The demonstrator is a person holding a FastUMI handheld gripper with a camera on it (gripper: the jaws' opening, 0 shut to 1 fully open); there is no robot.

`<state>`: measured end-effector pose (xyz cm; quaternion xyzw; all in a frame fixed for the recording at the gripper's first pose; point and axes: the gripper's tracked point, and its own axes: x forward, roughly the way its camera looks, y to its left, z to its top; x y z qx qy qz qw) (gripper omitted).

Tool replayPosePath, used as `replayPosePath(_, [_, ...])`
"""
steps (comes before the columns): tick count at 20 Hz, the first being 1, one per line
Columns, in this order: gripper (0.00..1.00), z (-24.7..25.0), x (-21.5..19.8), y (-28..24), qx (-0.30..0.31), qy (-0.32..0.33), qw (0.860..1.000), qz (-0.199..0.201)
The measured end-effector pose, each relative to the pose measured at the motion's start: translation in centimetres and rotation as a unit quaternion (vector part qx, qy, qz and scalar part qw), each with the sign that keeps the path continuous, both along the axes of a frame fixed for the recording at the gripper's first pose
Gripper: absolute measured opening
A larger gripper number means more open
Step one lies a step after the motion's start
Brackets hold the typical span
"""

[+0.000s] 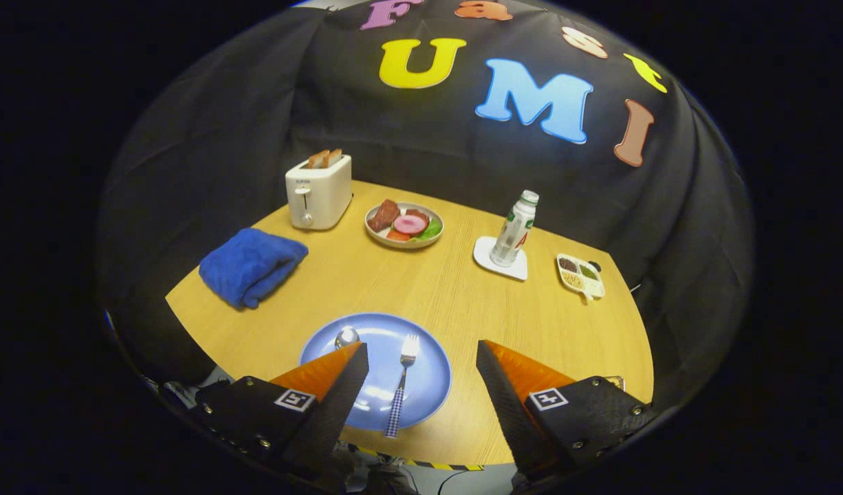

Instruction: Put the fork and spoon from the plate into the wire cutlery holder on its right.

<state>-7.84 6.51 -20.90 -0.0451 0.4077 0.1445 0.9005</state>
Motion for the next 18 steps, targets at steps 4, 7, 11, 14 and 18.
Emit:
replayPosePath(4, [0.95,-3.5,-2.0,0.4,-0.02,0.079,0.997,0.015])
replayPosePath(7, [0.95,-5.5,-3.1,0.6,-0.031,0.124,0.991,0.025])
replayPosePath(11, [0.95,-7.9,-3.5,0.2,-0.045,0.173,0.984,0.023])
replayPosePath(14, [0.95,-9.3,-4.1,0.4,-0.047,0.209,0.977,0.022])
replayPosePath(18, [0.93,-10.1,-4.0,0.6,-0.053,0.228,0.972,0.027])
